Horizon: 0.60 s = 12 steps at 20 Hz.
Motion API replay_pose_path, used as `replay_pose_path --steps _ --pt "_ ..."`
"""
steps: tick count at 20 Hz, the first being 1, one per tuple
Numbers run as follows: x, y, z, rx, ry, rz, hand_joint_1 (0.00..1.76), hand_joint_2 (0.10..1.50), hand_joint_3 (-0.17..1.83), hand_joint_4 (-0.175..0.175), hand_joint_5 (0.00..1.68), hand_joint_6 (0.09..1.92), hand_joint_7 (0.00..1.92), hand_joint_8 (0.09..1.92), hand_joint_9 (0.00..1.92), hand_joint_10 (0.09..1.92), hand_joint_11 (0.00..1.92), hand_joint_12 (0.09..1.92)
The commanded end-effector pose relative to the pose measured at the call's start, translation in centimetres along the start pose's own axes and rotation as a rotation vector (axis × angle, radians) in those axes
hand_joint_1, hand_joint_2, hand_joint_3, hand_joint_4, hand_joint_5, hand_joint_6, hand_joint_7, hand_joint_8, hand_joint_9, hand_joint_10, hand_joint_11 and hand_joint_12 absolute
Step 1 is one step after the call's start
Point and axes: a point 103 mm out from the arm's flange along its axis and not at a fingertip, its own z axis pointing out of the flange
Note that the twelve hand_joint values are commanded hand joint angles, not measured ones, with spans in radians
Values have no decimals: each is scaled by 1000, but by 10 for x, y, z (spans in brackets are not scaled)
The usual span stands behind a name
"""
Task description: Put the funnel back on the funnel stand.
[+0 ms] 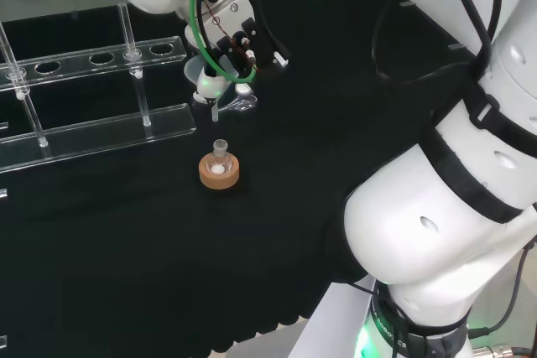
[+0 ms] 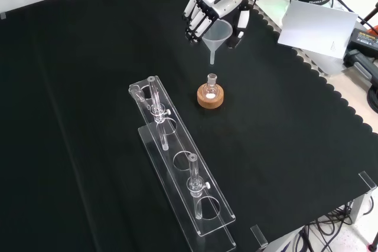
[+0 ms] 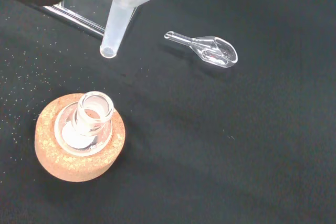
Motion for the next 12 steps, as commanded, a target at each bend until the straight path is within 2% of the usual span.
replay_pose_path --steps 1,6,12 --pt "-7 12 -25 -18 18 -11 847 800 419 32 888 577 669 619 1146 230 892 1022" --pt "-12 26 -39 -44 25 -14 854 802 421 32 891 578 668 619 1147 226 892 1022" --pt "-21 55 -57 -59 39 -27 859 802 425 32 893 579 667 619 1149 222 892 1022"
